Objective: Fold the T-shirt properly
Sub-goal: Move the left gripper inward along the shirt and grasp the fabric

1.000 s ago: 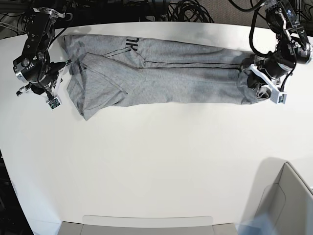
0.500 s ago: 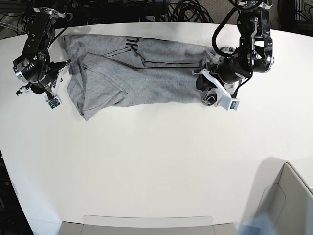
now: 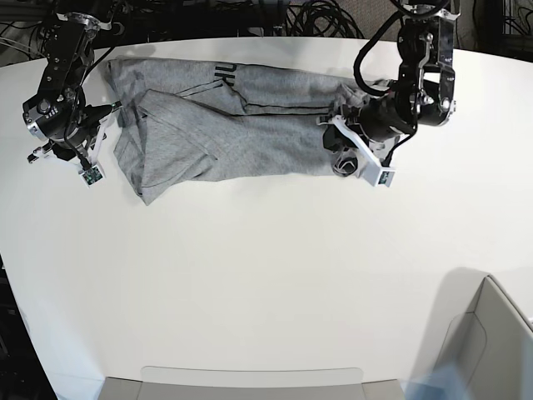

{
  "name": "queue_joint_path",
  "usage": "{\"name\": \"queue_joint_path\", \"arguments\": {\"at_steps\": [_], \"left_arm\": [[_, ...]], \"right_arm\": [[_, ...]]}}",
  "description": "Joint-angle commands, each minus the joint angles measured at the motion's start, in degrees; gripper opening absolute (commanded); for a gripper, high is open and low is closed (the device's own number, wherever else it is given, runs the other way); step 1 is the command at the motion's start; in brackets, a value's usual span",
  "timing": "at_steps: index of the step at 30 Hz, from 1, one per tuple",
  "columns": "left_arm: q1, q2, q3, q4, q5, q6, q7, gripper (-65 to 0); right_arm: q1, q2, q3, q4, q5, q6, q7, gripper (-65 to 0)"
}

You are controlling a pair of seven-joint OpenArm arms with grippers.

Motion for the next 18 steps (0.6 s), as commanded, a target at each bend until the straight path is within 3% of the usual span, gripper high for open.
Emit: {"name": "queue_joint_path", "arguments": {"at_steps": [1,4,6,8,10,14,18], "left_arm": [[-0.45,-0.37,0.84,0.73,-1.17,-0.10,-0.19,-63.1],[-0.36,-0.28,1.72,1.79,-1.17,0.43,-0.54,-47.9],[-0.09,-0.19,1.81,3.19,-1.34,4.03,-2.04,-43.6],[-0.27,-0.19,1.89,3.63,-1.52,8.78,-2.48,-43.4],[-0.45,-0.10,1.89,3.63,-1.52,11.06,-2.57,-43.4],[-0.53,0.42,1.46,3.98,-1.52,11.68,-2.83,-43.8],[-0.18,0.42,-0.65,3.98,-1.34,11.77,-3.09,-51.1]], "right_arm": [[0.69,0.55,0.28,1.02,0.10,0.60,0.16,-51.4],[0.69,0.55,0.28,1.02,0.10,0.60,0.16,-51.4],[0.78,0.55,0.28,1.02,0.10,0.60,0.16,-51.4],[0.69,0.55,0.28,1.02,0.10,0.60,0.16,-51.4],[0.69,0.55,0.28,1.02,0.10,0.60,0.16,-51.4],[0.69,0.55,0.28,1.02,0.10,0.60,0.16,-51.4],[0.78,0.55,0.45,1.02,0.19,0.60,0.16,-51.4]]}}
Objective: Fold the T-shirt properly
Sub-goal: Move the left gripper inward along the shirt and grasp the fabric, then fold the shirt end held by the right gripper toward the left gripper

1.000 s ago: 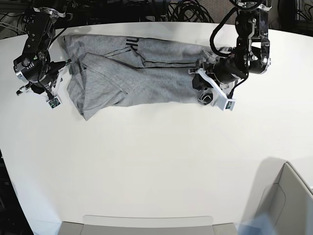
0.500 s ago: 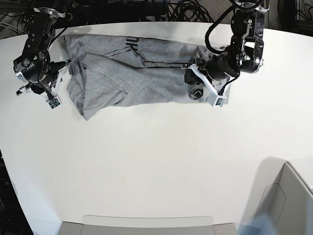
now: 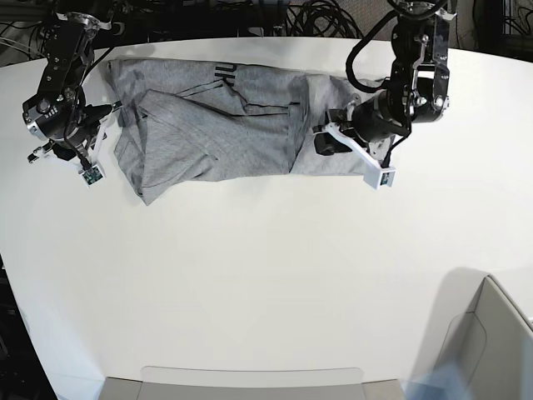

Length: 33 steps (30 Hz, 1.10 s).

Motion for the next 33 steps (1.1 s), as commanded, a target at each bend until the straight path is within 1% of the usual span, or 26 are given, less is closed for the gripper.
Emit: {"name": "queue_joint_path", "arguments": {"at_steps": [1,4,6,8,10,12,14,18,20,22,25,27,30,33], "left_arm": [[-0.07,-0.30,-1.60,0.99,-0.34,0.18,-0.91,-52.9],[2.83,-0.38,-3.01,0.72,-0.25,-0.17,-0.55,-55.0],[3.88,-0.38,-1.78,0.46,-0.16,-0.26,-0.55,-55.0],[3.88,-0.30,0.77,-0.68,-0.16,-0.26,-0.99,-55.0],[3.53,-0.21,4.73,-3.14,-0.16,-0.26,-0.99,-55.0],[1.07,-0.12,8.95,-5.87,-0.25,-0.26,-1.26,-55.3],[0.19,-0.12,11.41,-6.75,-0.25,0.01,-2.75,-55.3],[0.19,-0.21,10.44,-6.13,-0.43,0.10,-3.19,-55.3],[0.28,-0.21,9.74,-6.13,-0.43,0.10,-3.19,-55.3],[0.28,-0.21,9.48,-6.22,-0.43,0.01,-3.10,-55.3],[0.28,-0.21,9.65,-6.31,-0.43,-0.08,-3.10,-55.3],[0.28,-0.21,9.74,-6.40,-0.43,-0.17,-3.10,-55.3],[0.28,-0.21,9.74,-6.48,-0.43,-0.26,-3.10,-55.3],[0.28,-0.21,9.74,-6.57,-0.43,-0.26,-3.10,-55.3]], "right_arm": [[0.94,0.55,0.61,1.02,-0.25,0.60,0.16,-51.4],[0.94,0.55,0.87,1.46,0.02,0.60,0.25,-51.4],[0.94,0.55,0.87,2.08,0.02,0.60,0.25,-51.4],[1.02,0.55,0.87,2.16,0.02,0.60,0.25,-51.4],[1.64,0.55,0.87,2.16,0.11,0.60,0.60,-51.4],[1.90,-0.33,0.87,2.16,0.11,0.60,2.27,-51.4],[2.17,-1.29,0.96,2.16,0.11,0.60,4.03,-51.4],[2.25,-1.56,1.05,2.16,0.37,0.60,4.91,-51.4],[2.25,-1.64,2.01,2.16,2.83,0.60,4.91,-51.3],[2.25,-2.61,5.18,2.16,6.79,0.60,4.91,-51.0],[1.73,-2.70,10.01,1.90,14.35,0.60,4.82,-48.2],[1.11,-2.70,11.95,1.37,17.69,0.60,4.73,-47.0],[-0.12,-2.43,12.83,-1.88,22.87,0.60,4.73,-47.1],[-0.91,-2.26,14.67,-8.39,27.80,0.60,5.00,-47.1]]}}
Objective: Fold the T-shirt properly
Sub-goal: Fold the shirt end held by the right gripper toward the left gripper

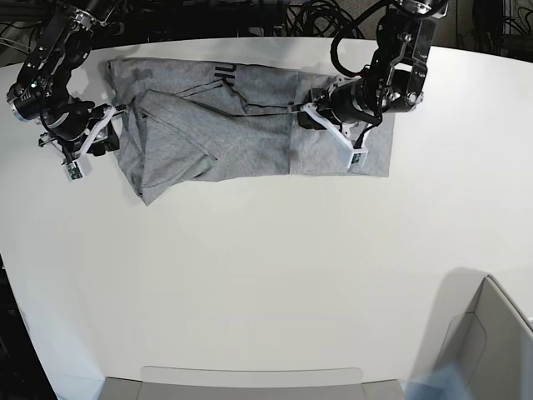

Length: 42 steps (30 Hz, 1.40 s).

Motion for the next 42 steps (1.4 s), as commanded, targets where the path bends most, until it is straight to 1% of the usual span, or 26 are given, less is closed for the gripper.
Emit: {"name": "queue_joint_path", "arguments": {"at_steps": [1,4,8,15,19,24,28,31,36,40,42], "left_arm": [[-0.35,-0.19,-0.07,0.82,-0.58,-0.21,-0.37,-55.3],[-0.35,-0.19,-0.07,0.82,-0.58,-0.21,-0.37,-55.3],[-0.35,-0.19,-0.07,0.82,-0.49,-0.21,-0.37,-55.3],[-0.35,-0.19,-0.07,0.82,-0.49,-0.21,-0.37,-55.3],[-0.35,-0.19,-0.07,0.82,-0.40,-0.21,-0.37,-55.3],[-0.44,-0.27,-0.07,0.64,-0.31,-0.21,-0.37,-55.3],[-0.71,-0.27,0.01,-1.03,-0.31,-0.21,-0.37,-55.3],[-0.71,-0.27,0.01,-1.82,-0.31,-0.21,-0.46,-55.3],[-0.71,-0.27,0.01,-1.82,-0.31,-0.21,-0.46,-55.3],[-0.62,-0.27,0.01,-1.82,-0.31,-0.21,-0.46,-55.3],[-0.53,-0.27,0.01,-1.82,-0.31,-0.21,-0.46,-55.3]], "right_arm": [[0.45,0.93,2.20,-1.75,1.38,0.58,0.69,-47.1],[0.62,0.93,5.36,-10.37,5.51,0.58,0.69,-47.1],[0.36,1.64,5.80,-16.17,5.78,0.58,0.78,-47.1],[0.18,1.28,6.42,-21.36,6.13,0.58,0.69,-47.1],[-0.43,-0.47,6.07,-21.62,6.13,0.58,0.25,-47.1],[-0.17,-1.09,6.16,-21.71,6.22,0.58,-3.70,-47.2],[-0.35,-2.06,5.98,-21.71,9.12,0.58,-3.88,-47.2],[-0.35,-2.67,5.80,-21.97,9.56,0.58,-3.88,-47.2],[-0.26,-3.82,2.02,-21.71,9.91,0.58,-3.79,-47.2],[-0.08,-5.66,0.27,-21.71,9.82,0.58,-3.53,-47.2],[0.18,-5.84,-0.88,-21.62,9.73,0.58,-3.44,-47.3]]}}
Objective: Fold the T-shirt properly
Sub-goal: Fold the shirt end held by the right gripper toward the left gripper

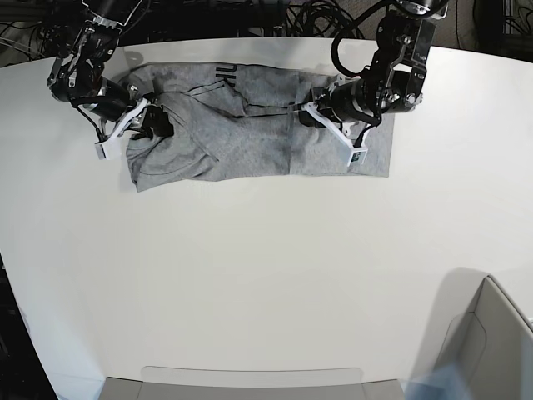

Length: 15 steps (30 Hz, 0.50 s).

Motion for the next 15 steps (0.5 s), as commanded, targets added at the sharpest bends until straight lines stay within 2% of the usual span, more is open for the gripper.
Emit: {"name": "queue_joint_path", "arguments": {"at_steps": [1,5,8,11,15], "left_arm": [[-0.25,-0.12,0.01,0.58,-0.16,-0.21,-0.37,-55.3],[-0.16,-0.21,0.01,0.58,-0.16,-0.21,-0.37,-55.3],[-0.16,-0.21,0.01,0.58,-0.25,-0.21,-0.28,-55.3],[-0.16,-0.21,0.01,0.76,-0.25,-0.21,-0.28,-55.3],[-0.16,-0.30,0.01,0.85,-0.25,-0.21,-0.28,-55.3]], "right_arm": [[-0.43,-0.11,-0.68,-0.23,-5.90,0.60,-4.86,-47.6],[0.01,-0.64,-2.79,-0.31,-6.60,0.60,-3.19,-54.9],[0.27,-0.64,-7.01,-0.40,-11.87,0.60,1.64,-64.9],[0.45,-0.99,-9.39,-0.31,-17.85,0.60,4.02,-65.0],[1.86,-0.46,-9.21,-0.31,-24.27,0.60,4.19,-65.0]]}}
